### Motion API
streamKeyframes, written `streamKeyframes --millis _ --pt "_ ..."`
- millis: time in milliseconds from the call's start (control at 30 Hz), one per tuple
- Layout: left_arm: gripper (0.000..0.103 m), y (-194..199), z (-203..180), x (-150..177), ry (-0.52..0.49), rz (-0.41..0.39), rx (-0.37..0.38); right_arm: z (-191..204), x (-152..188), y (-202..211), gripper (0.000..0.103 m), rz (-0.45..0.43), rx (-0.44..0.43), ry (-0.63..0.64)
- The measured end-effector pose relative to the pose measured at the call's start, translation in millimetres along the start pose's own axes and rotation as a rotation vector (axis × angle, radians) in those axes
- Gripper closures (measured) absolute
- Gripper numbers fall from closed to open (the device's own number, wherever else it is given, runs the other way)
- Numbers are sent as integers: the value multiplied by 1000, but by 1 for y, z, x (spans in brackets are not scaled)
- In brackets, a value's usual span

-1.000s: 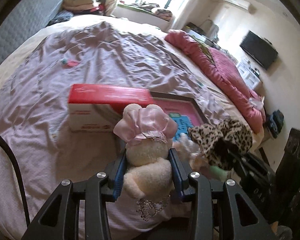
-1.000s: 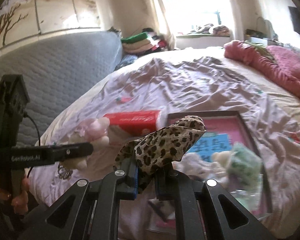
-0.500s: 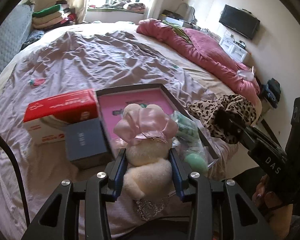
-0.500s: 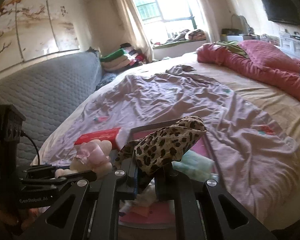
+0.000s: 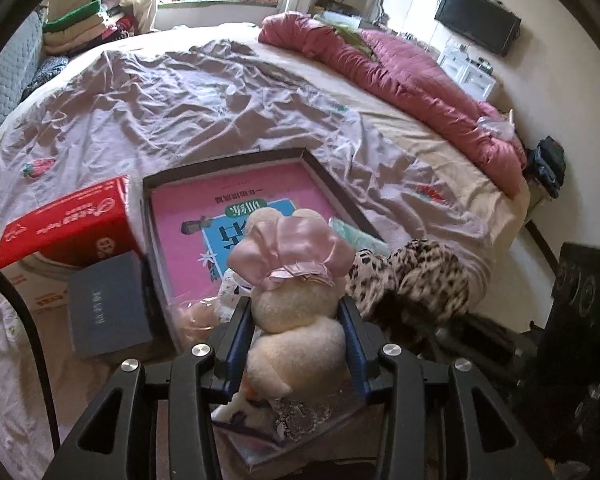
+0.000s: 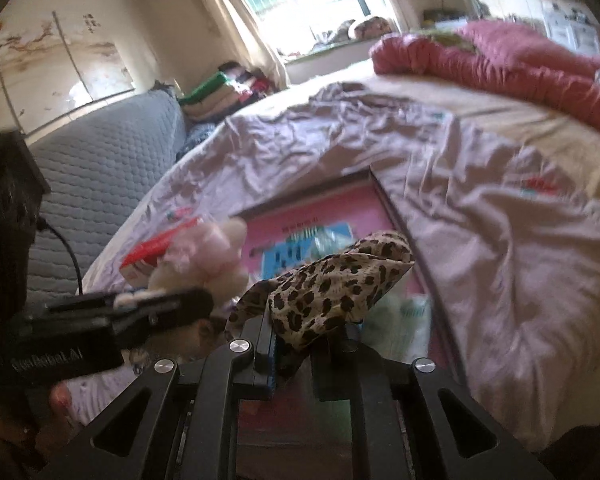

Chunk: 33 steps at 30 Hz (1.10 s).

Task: Organize soft objects
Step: 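Carry the bunny and leopard-print cloth in both grippers over the pink tray, then lower the bunny onto the tray and open the left gripper while the right releases the cloth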

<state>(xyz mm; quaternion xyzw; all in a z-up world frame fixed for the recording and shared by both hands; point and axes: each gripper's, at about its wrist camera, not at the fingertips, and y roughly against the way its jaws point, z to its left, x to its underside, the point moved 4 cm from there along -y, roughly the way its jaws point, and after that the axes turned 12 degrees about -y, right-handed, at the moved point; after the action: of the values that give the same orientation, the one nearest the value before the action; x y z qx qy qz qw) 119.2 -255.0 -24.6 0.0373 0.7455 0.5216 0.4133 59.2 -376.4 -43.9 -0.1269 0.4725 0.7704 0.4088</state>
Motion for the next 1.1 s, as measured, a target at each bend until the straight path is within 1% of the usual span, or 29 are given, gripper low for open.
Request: streamKeyframes --millis 67,167,267,333,400,467,533,567,733,867,1000,1100 --pt "58 -9 0 -1 7 17 6 -5 5 -7 87 26 9 -7" --pt "57 -18 4 -1 28 35 12 -11 8 -7 80 36 25 -13" --pt "54 -24 5 0 31 44 13 -18 6 -1 62 28 54 -23" --pt "50 -25 5 0 27 45 6 -22 5 3 59 14 59 -35" --pt "49 -24 4 1 21 43 -3 -24 4 7 50 9 69 -43" --pt "48 -22 4 1 15 40 -12 -27 3 11 48 4 78 -47" --pt "42 -20 5 1 11 36 -14 -28 2 16 46 -7 87 -50" --pt "41 -19 6 2 12 34 -14 -28 1 18 44 -12 92 -51" --pt "36 -11 12 4 29 16 -12 -25 -4 37 42 -63 109 -53" --pt "36 0 14 6 39 -1 -21 -14 -7 54 30 -97 129 -24" --pt "36 19 15 9 33 -30 -41 0 -6 66 29 -111 125 7" --pt "32 35 14 11 30 -55 -44 12 -2 73 29 -119 136 53"
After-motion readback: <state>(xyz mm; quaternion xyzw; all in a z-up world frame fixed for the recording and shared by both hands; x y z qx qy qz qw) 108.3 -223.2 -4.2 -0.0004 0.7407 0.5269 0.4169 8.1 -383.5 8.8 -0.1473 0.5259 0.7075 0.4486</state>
